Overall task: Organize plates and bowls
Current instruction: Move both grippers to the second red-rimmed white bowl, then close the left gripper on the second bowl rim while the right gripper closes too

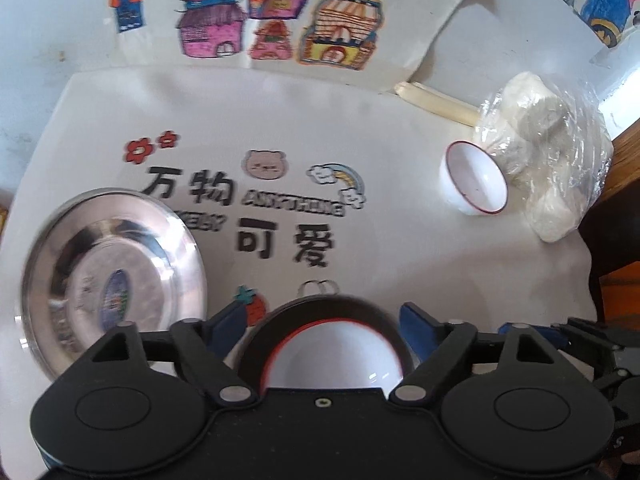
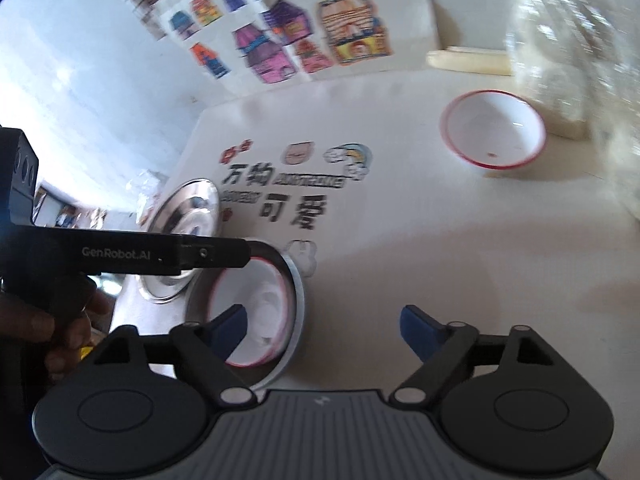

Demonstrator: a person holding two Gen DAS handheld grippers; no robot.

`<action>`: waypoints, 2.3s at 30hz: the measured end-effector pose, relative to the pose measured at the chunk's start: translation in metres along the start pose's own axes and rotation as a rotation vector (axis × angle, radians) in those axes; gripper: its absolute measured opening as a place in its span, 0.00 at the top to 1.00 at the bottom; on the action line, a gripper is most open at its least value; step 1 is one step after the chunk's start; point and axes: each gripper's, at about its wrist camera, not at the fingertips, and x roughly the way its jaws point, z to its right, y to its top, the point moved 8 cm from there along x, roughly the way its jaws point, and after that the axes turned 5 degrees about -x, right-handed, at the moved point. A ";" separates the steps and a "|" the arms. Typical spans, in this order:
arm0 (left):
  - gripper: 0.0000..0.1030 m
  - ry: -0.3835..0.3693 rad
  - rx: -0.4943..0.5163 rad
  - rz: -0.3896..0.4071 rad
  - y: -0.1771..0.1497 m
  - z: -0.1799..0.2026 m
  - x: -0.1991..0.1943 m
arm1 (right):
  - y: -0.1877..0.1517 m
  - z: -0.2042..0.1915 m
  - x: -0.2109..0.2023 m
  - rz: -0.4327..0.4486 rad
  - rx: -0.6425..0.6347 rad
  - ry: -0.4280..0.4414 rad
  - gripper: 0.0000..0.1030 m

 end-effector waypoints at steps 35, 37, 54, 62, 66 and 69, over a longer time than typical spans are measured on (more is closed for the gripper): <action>0.01 0.037 0.215 0.035 0.112 0.116 0.122 | 0.047 0.148 0.000 0.258 0.297 -0.320 0.07; 0.01 0.042 0.221 0.032 0.113 0.117 0.125 | 0.049 0.152 0.003 0.259 0.307 -0.318 0.10; 0.22 0.130 0.222 0.017 0.108 0.126 0.134 | 0.064 0.150 0.022 0.264 0.290 -0.266 0.47; 0.62 0.043 0.164 -0.026 0.102 0.134 0.134 | 0.072 0.147 0.029 0.261 0.277 -0.232 0.69; 0.74 -0.016 0.174 -0.045 0.092 0.143 0.134 | 0.070 0.146 0.031 0.259 0.287 -0.220 0.70; 0.80 -0.044 0.162 -0.051 0.089 0.144 0.133 | 0.070 0.144 0.031 0.265 0.280 -0.210 0.72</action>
